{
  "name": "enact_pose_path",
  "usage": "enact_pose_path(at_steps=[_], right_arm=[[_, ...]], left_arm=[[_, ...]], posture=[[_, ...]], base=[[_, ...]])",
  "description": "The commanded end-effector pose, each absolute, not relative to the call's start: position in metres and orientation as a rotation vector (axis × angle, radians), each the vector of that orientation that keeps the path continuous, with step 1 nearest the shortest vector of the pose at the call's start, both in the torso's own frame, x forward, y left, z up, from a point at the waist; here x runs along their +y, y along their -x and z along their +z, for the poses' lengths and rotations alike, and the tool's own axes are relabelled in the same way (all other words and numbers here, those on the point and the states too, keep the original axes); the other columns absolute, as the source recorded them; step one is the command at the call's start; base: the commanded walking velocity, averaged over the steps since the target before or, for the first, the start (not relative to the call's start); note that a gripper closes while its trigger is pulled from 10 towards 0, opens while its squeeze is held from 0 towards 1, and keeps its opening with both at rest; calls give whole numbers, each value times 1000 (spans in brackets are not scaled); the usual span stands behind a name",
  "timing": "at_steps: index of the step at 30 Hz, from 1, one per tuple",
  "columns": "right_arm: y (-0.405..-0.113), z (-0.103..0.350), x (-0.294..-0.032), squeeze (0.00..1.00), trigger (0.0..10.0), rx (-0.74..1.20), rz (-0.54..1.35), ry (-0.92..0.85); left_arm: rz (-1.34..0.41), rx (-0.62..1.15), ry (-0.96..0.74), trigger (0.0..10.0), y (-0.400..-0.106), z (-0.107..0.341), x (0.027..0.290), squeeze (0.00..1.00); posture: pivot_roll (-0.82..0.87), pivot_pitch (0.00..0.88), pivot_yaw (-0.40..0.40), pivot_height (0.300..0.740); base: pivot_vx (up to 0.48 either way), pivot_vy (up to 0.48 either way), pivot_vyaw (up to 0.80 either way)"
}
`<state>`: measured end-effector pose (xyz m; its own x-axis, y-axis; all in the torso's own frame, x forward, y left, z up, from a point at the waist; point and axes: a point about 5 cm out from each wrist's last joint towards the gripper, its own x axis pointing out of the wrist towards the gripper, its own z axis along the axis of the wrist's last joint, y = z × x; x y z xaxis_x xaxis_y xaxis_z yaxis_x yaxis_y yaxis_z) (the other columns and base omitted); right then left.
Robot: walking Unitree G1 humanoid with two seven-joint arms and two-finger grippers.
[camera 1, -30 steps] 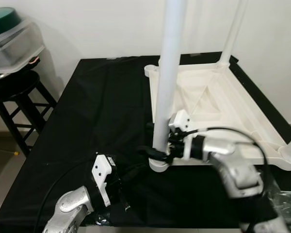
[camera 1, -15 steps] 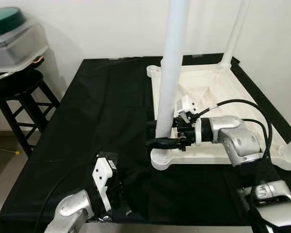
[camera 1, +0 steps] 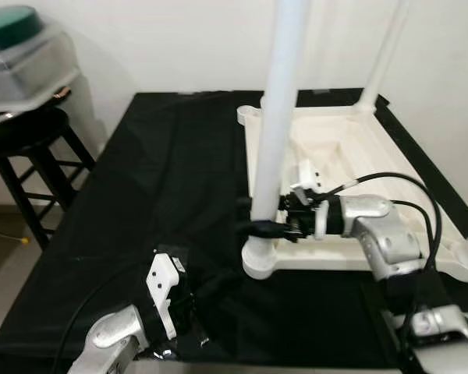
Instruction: Building children table
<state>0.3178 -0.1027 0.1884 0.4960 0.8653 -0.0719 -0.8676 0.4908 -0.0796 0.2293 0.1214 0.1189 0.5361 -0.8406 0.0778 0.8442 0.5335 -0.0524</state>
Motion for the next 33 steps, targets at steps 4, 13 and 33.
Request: enact_pose_path(at_steps=[4, 13, 33], right_arm=[[-277, 125, -85, 0, 0, 285, 630, 140], [-283, 115, -89, 0, 9725, 352, 674, 164], [-318, 198, -109, 0, 10000, 67, 1196, 244]], left_arm=[[-1003, -36, 95, 10000, -229, 119, 127, 0], [-1011, -32, 101, 10000, -231, 117, 123, 0], [-1005, -33, 101, 10000, -230, 119, 121, 0]], posture=[[-40, 145, 21, 740], [-17, 128, 1, 740], [12, 129, 10, 740]], base=[[0, 0, 0], [0, 0, 0], [0, 0, 0]])
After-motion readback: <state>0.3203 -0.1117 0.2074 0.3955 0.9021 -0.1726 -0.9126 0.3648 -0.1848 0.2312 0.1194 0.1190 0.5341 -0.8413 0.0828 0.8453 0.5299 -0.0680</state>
